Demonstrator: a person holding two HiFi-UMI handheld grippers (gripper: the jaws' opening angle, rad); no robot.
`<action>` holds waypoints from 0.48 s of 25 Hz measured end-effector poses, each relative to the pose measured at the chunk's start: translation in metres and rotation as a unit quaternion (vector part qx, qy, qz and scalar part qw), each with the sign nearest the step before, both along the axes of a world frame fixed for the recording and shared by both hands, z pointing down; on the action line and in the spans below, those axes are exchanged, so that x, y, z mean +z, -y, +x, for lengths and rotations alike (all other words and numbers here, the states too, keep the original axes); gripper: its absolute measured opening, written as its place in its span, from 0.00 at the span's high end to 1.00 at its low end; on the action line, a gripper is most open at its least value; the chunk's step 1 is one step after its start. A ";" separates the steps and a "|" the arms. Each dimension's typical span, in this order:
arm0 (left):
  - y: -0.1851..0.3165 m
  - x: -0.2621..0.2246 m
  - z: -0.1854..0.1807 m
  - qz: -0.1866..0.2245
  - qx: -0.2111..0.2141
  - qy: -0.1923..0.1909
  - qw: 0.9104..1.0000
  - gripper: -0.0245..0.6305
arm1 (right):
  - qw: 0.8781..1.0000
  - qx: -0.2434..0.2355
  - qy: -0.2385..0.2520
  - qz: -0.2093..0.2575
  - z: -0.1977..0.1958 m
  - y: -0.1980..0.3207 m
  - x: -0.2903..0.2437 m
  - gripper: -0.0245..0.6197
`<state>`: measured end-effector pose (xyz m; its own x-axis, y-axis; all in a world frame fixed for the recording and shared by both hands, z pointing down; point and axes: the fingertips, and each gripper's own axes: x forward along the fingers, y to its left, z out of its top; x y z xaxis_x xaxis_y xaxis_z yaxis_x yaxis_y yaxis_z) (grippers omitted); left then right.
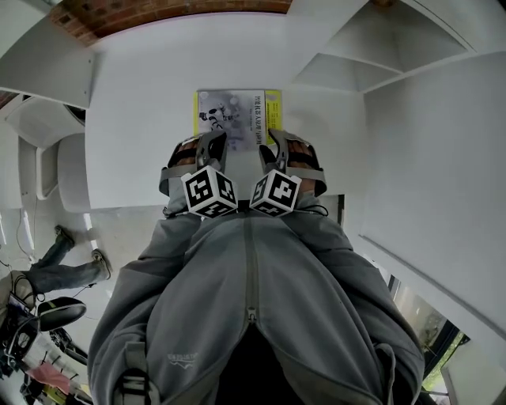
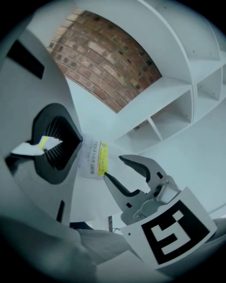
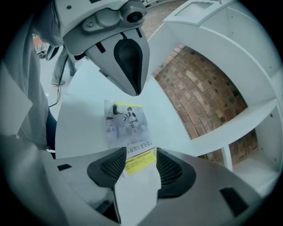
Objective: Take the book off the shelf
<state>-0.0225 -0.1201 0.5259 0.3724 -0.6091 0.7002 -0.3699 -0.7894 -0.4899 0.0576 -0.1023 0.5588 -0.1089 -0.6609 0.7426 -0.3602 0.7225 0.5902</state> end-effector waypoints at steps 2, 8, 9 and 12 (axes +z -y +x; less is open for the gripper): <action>0.002 -0.015 0.000 0.008 -0.017 -0.027 0.999 0.95 | 1.000 0.011 0.013 0.016 0.002 0.004 -0.015 0.61; 0.005 -0.059 0.001 0.041 -0.044 -0.080 0.995 0.95 | 0.996 0.026 0.040 0.079 0.004 0.016 -0.066 0.68; 0.004 -0.066 0.001 0.046 -0.048 -0.091 0.994 0.95 | 0.994 0.028 0.047 0.090 0.003 0.017 -0.075 0.69; 0.005 -0.089 0.000 0.066 -0.061 -0.122 0.988 0.95 | 0.989 0.029 0.075 0.128 -0.001 0.020 -0.106 0.76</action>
